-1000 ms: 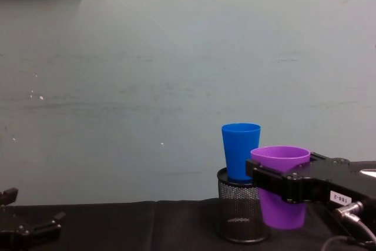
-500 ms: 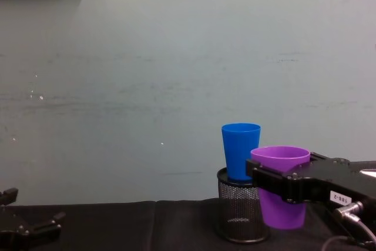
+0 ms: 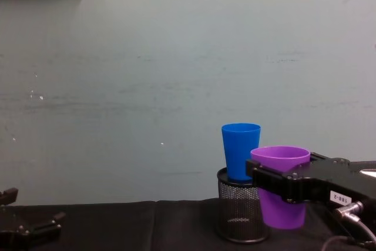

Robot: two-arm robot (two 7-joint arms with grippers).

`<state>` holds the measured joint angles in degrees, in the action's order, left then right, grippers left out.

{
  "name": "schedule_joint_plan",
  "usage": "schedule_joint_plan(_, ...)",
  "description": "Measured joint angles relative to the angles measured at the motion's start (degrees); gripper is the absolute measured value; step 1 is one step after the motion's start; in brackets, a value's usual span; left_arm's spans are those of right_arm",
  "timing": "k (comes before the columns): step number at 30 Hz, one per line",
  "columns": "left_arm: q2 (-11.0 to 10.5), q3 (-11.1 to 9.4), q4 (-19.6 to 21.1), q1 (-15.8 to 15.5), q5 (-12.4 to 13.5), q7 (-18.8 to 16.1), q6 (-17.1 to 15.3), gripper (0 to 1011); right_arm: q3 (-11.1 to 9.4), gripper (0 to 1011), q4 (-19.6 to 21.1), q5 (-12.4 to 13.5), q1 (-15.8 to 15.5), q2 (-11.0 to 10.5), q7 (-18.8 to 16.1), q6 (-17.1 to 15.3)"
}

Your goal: Pick up one cup with a gripper and tap it against the other cup.

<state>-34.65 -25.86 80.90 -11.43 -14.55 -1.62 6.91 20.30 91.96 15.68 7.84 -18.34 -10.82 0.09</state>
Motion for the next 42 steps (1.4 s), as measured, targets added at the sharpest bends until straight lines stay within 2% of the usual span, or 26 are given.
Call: schedule_joint_plan(42,0.00,0.00,0.00,0.00,0.00,0.00,0.00,1000,0.00,726,0.00,0.00,0.00,0.00,0.00,0.00)
